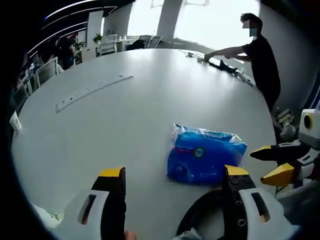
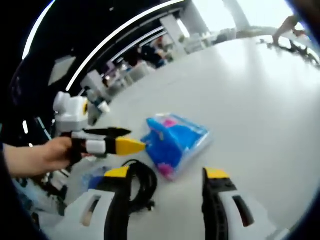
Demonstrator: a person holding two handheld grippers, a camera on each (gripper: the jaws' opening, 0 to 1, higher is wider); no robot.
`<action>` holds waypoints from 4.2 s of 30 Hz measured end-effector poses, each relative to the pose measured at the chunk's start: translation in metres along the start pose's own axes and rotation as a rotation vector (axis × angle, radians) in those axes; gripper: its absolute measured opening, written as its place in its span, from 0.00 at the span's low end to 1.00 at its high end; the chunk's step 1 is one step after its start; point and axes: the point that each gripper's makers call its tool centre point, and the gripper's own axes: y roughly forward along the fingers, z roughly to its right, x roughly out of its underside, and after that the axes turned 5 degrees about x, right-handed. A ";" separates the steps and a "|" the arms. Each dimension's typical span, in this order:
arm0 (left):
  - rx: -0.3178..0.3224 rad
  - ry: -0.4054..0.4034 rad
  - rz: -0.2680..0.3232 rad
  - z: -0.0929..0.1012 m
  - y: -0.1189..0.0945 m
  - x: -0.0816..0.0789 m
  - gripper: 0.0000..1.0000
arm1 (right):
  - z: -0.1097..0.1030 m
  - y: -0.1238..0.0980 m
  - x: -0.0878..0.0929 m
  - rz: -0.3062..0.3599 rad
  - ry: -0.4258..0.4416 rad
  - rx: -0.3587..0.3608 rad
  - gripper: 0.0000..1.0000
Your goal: Arrange the tabletop items into an orderly group along one side of the table until the central work area is clear of visible clutter.
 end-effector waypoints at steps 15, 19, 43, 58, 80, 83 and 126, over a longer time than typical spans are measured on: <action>0.020 -0.045 0.005 0.006 0.014 -0.007 0.71 | 0.017 0.023 -0.010 -0.012 0.029 0.042 0.44; 0.027 -0.049 -0.002 0.008 0.016 -0.005 0.67 | 0.018 0.027 -0.010 -0.019 0.033 0.047 0.40; 0.055 -0.105 -0.017 0.002 0.009 0.003 0.05 | 0.029 0.033 -0.008 -0.080 0.007 0.083 0.00; 0.065 -0.111 -0.001 0.032 0.018 -0.004 0.02 | 0.059 0.023 -0.034 -0.064 -0.065 0.103 0.00; 0.047 -0.152 -0.015 0.043 0.038 -0.013 0.02 | 0.083 0.045 -0.079 -0.068 -0.155 0.102 0.00; 0.042 -0.169 -0.003 0.042 0.040 -0.017 0.02 | 0.085 0.052 -0.087 -0.071 -0.174 0.100 0.00; 0.007 -0.392 -0.037 0.030 0.054 -0.012 0.03 | 0.088 0.076 -0.092 -0.135 -0.225 0.108 0.00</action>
